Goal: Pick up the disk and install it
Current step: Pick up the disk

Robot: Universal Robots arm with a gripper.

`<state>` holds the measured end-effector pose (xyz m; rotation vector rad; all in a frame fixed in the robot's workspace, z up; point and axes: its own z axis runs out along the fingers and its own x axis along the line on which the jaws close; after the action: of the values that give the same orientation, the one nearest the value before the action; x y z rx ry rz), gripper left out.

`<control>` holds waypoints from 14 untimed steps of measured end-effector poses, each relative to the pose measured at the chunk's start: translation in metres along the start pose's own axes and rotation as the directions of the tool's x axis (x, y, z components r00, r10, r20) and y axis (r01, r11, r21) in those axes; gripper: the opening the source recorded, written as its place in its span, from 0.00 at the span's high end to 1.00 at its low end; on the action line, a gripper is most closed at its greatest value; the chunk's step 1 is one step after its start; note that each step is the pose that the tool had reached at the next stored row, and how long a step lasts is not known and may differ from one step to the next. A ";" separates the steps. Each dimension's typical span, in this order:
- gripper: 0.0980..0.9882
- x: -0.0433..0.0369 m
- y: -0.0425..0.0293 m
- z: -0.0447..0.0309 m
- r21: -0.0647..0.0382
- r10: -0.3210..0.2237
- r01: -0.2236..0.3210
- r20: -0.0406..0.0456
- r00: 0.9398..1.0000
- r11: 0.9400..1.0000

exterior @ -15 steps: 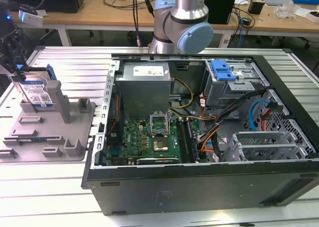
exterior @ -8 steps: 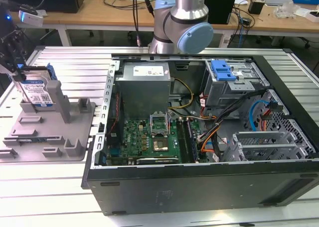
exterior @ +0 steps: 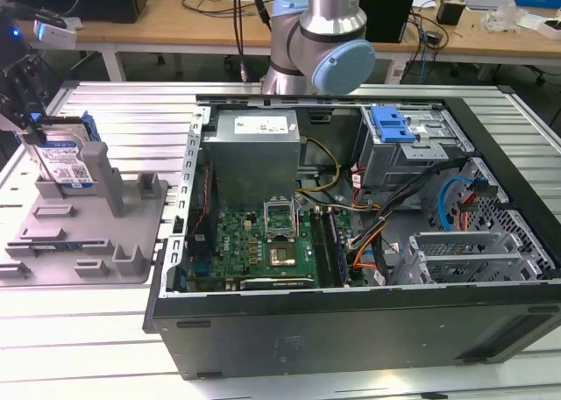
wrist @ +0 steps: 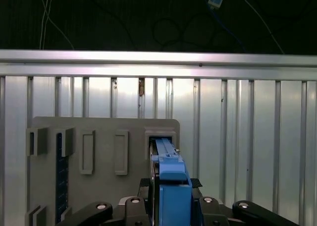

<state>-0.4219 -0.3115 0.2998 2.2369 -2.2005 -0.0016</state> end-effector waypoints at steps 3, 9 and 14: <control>0.67 0.0000 0.0000 0.0003 0.000 0.000 0.000 0.000 1.000 1.000; 0.68 0.0000 0.0000 0.0019 0.000 0.000 0.000 0.000 1.000 1.000; 0.70 0.0000 0.0000 0.0025 0.000 0.000 0.000 0.000 1.000 1.000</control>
<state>-0.4219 -0.3115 0.2973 2.2368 -2.2005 -0.0016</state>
